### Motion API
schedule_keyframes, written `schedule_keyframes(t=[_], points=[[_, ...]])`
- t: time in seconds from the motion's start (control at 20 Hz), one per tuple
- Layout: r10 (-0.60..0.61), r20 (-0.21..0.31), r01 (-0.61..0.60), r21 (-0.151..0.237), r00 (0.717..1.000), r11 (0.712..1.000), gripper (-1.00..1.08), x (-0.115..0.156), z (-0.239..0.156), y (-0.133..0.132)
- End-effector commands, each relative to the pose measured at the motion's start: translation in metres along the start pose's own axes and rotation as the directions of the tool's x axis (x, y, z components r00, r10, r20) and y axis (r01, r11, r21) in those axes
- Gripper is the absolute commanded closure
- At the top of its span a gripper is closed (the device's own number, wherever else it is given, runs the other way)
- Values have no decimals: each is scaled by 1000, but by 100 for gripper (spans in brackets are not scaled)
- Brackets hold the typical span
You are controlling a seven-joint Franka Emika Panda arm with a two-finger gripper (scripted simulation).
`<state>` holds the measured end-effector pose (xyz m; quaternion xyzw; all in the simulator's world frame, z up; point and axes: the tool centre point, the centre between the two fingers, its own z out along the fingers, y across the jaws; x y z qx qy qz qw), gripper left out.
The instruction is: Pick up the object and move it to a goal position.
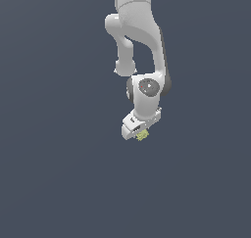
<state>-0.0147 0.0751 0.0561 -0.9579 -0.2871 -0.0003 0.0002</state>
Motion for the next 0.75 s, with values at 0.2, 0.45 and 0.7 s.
schedule_keyframes(t=[0.2, 0.45, 0.7], points=[[2, 0, -2, 0, 1000, 1000, 108, -34, -29, 40], [2, 0, -2, 0, 1000, 1000, 108, -50, -45, 61], [2, 0, -2, 0, 1000, 1000, 108, -55, -50, 68]])
